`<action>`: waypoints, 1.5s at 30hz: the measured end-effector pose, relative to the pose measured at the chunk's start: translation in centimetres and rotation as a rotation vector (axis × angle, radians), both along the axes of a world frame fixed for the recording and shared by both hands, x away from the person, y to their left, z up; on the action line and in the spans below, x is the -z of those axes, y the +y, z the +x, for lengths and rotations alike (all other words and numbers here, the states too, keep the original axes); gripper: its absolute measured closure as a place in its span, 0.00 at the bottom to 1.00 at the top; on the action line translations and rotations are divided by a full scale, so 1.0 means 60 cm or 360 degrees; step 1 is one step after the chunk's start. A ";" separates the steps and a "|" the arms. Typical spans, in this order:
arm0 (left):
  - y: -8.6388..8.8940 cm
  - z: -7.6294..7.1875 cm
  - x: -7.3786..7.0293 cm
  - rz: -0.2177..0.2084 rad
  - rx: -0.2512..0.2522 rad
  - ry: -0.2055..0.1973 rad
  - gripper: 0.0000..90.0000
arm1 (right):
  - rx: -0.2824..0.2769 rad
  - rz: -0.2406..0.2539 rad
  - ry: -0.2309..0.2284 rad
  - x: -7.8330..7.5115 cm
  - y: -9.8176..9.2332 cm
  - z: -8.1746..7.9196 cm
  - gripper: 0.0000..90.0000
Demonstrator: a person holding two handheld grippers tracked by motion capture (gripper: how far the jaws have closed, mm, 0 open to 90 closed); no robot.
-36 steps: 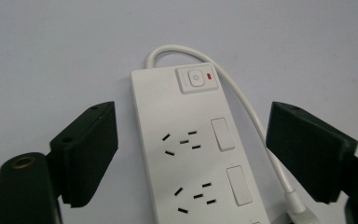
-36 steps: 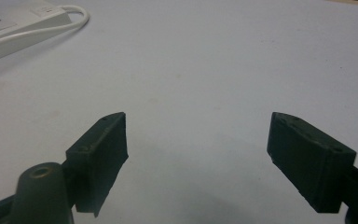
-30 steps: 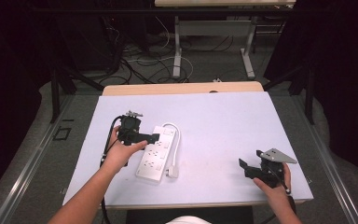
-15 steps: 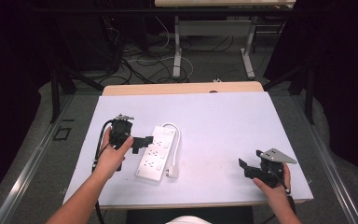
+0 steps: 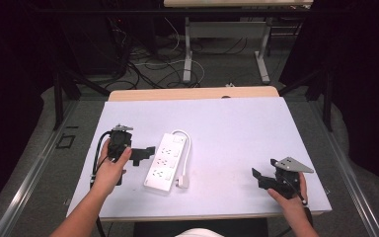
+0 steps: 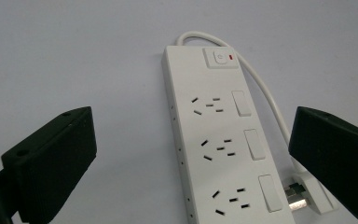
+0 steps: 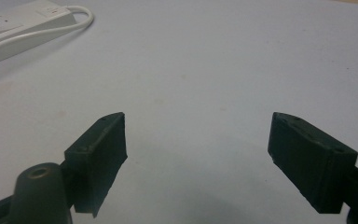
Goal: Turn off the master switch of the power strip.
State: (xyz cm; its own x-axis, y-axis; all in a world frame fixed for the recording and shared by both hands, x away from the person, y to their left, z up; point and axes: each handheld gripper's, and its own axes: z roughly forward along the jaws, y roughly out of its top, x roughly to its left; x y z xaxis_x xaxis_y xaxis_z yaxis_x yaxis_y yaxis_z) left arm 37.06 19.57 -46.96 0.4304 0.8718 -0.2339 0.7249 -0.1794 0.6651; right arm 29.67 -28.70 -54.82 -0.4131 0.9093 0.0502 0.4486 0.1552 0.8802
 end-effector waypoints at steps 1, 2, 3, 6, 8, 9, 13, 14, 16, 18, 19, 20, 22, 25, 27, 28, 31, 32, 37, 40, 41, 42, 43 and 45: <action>0.002 -0.001 0.001 0.0003 0.0000 -0.0006 0.01 | 0.0000 -0.0001 0.0000 0.000 0.000 0.000 0.21; 0.004 -0.003 0.002 0.0005 -0.0001 -0.0001 0.01 | 0.0000 -0.0001 0.0000 0.000 0.000 0.000 0.21; 0.005 -0.005 0.004 -0.0003 -0.0009 -0.0018 0.02 | 0.0000 -0.0001 -0.0002 0.000 0.000 0.000 0.21; 0.009 -0.010 0.010 0.0009 -0.0012 -0.0021 0.03 | 0.0009 -0.0003 -0.0007 0.000 -0.001 0.000 0.21; 0.012 -0.013 0.014 0.0024 -0.0005 -0.0016 0.05 | 0.0005 -0.0010 0.0007 -0.001 -0.001 -0.001 0.21; 0.012 -0.014 0.017 0.0013 -0.0015 -0.0022 0.05 | 0.0005 -0.0010 0.0007 -0.001 -0.001 -0.001 0.21; 0.019 -0.022 0.025 0.0022 -0.0027 -0.0021 0.05 | 0.0008 0.0002 -0.0009 0.000 -0.001 0.000 0.21; 0.020 -0.024 0.028 0.0010 -0.0034 -0.0028 0.05 | 0.0003 -0.0006 0.0009 -0.001 -0.002 -0.001 0.21; 0.024 -0.028 0.033 0.0004 -0.0046 -0.0038 0.05 | 0.0013 -0.0007 -0.0021 0.000 -0.003 0.001 0.21; 0.028 -0.031 0.038 0.0016 -0.0060 -0.0052 0.05 | 0.0012 -0.0008 -0.0022 0.000 -0.003 0.001 0.21; 0.030 -0.032 0.041 0.0011 -0.0082 -0.0071 0.05 | 0.0004 -0.0006 -0.0015 0.000 -0.003 0.000 0.21; 0.033 -0.033 0.044 0.0007 -0.0082 -0.0066 0.05 | 0.0004 -0.0004 -0.0015 0.000 -0.003 0.000 0.21; 0.038 -0.035 0.050 0.0012 -0.0100 -0.0071 0.05 | 0.0012 -0.0010 -0.0025 0.000 -0.003 0.001 0.21; 0.046 -0.039 0.061 0.0008 -0.0118 -0.0072 0.05 | 0.0008 -0.0017 -0.0007 -0.001 -0.003 0.000 0.21; 0.049 -0.041 0.067 0.0002 -0.0128 -0.0076 0.05 | 0.0005 -0.0006 -0.0016 0.000 -0.003 0.000 0.21; 0.052 -0.043 0.070 0.0005 -0.0131 -0.0076 0.05 | 0.0005 -0.0006 -0.0015 0.000 -0.003 0.000 0.21; 0.058 -0.048 0.078 0.0003 -0.0134 -0.0075 0.05 | 0.0007 -0.0013 -0.0011 -0.001 -0.003 0.000 0.21; 0.061 -0.051 0.080 0.0006 -0.0136 -0.0067 0.05 | 0.0008 -0.0019 0.0002 -0.002 -0.004 -0.001 0.21; 0.075 -0.059 0.091 -0.0008 -0.0165 -0.0077 0.05 | 0.0007 -0.0016 -0.0001 -0.002 -0.004 -0.001 0.21; 0.081 -0.064 0.099 -0.0030 -0.0177 -0.0077 0.06 | 0.0004 -0.0016 -0.0006 -0.003 -0.004 -0.001 0.21; 0.082 -0.065 0.101 -0.0035 -0.0177 -0.0075 0.06 | 0.0004 -0.0016 -0.0004 -0.003 -0.004 -0.001 0.21; 0.083 -0.067 0.103 -0.0033 -0.0174 -0.0075 0.06 | 0.0004 -0.0016 -0.0004 -0.003 -0.004 -0.001 0.21; 0.084 -0.068 0.105 -0.0035 -0.0176 -0.0082 0.06 | 0.0004 -0.0015 -0.0004 -0.003 -0.004 -0.001 0.21; 0.087 -0.069 0.108 -0.0041 -0.0171 -0.0087 0.06 | 0.0004 -0.0019 -0.0005 -0.003 -0.004 -0.001 0.21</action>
